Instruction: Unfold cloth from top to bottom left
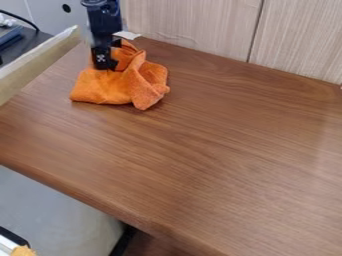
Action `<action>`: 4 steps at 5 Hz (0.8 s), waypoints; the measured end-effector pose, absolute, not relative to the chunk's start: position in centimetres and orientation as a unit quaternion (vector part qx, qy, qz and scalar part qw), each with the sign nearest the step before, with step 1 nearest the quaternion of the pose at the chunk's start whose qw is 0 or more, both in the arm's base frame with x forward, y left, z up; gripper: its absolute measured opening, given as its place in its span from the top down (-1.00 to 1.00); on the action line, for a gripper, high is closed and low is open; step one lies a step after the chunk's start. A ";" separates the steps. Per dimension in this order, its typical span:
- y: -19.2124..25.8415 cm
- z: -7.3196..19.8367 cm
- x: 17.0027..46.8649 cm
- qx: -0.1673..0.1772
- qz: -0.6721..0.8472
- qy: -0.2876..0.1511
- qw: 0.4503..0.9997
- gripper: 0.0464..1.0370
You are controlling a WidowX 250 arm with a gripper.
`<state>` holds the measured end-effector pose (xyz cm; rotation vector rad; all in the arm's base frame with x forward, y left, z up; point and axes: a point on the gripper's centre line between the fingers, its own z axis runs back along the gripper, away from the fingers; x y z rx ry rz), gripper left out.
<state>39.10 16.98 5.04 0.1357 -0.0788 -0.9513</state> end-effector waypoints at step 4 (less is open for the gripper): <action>16.7 5.9 39.5 0.056 -0.452 -0.044 0.889 0.95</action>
